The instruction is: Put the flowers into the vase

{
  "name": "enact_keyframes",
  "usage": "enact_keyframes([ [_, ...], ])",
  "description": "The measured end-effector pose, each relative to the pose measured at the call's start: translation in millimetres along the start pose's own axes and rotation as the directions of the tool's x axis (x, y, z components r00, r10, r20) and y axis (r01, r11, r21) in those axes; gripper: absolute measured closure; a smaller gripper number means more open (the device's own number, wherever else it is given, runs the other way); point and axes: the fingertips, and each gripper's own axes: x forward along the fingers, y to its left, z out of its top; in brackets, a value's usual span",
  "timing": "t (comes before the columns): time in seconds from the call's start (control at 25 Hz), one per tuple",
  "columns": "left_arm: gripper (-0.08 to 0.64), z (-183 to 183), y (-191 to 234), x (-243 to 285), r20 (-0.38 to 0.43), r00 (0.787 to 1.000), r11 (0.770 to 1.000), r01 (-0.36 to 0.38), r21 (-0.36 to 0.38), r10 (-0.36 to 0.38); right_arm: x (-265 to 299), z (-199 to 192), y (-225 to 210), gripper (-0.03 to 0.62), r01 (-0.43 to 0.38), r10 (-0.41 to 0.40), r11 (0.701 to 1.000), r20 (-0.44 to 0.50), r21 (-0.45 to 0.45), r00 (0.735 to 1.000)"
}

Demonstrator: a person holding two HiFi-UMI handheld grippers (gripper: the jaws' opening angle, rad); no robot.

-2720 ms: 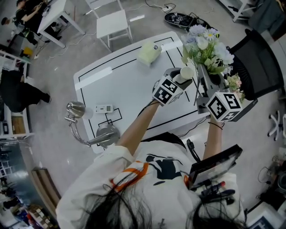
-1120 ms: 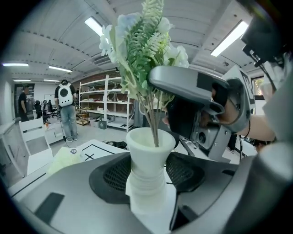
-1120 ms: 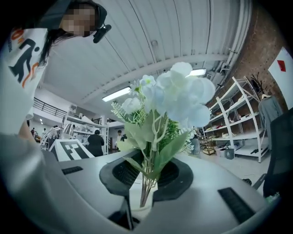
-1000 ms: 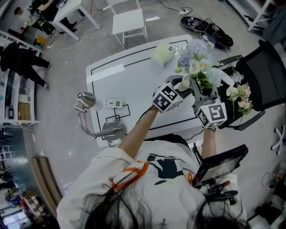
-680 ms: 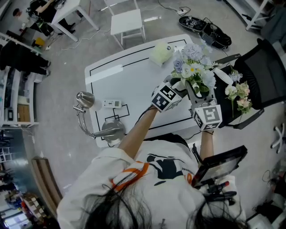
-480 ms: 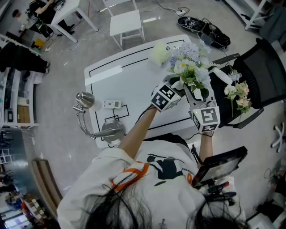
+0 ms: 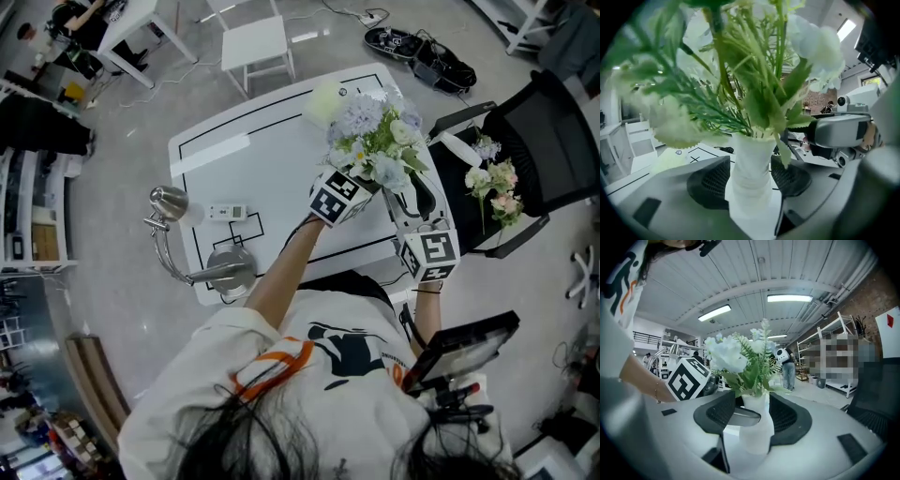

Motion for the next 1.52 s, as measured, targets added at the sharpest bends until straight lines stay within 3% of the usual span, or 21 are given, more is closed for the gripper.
enact_keyframes([
  [0.32, 0.279, -8, 1, -24, -0.005, 1.0, 0.999, -0.015, -0.048, 0.015, -13, -9, 3, 0.374, 0.008, -0.009, 0.998, 0.003, 0.068, 1.0],
  [0.68, 0.281, -34, -18, -91, 0.037, 0.998, 0.992, -0.052, -0.112, 0.057, -19, -20, 31, 0.378, -0.056, 0.058, 0.992, -0.012, 0.11, 0.998],
  [0.92, 0.345, -31, -20, -138, 0.129, 0.988, 0.982, -0.067, -0.174, 0.09, -3, -21, 56, 0.447, -0.101, 0.103, 0.99, -0.017, 0.1, 0.995],
  [1.08, 0.385, -35, -20, -158, 0.155, 0.983, 0.982, -0.067, -0.175, 0.095, 1, -14, 73, 0.501, -0.093, 0.093, 0.988, 0.011, 0.126, 0.996],
  [1.24, 0.458, -37, -31, -182, 0.202, 0.977, 0.983, -0.026, -0.184, 0.064, -1, -11, 96, 0.544, -0.062, 0.057, 0.986, 0.032, 0.154, 0.998],
  [1.52, 0.476, -51, -55, -229, 0.232, 0.973, 0.989, 0.046, -0.138, -0.013, -23, -13, 149, 0.551, -0.005, -0.006, 0.983, 0.059, 0.185, 0.998],
])
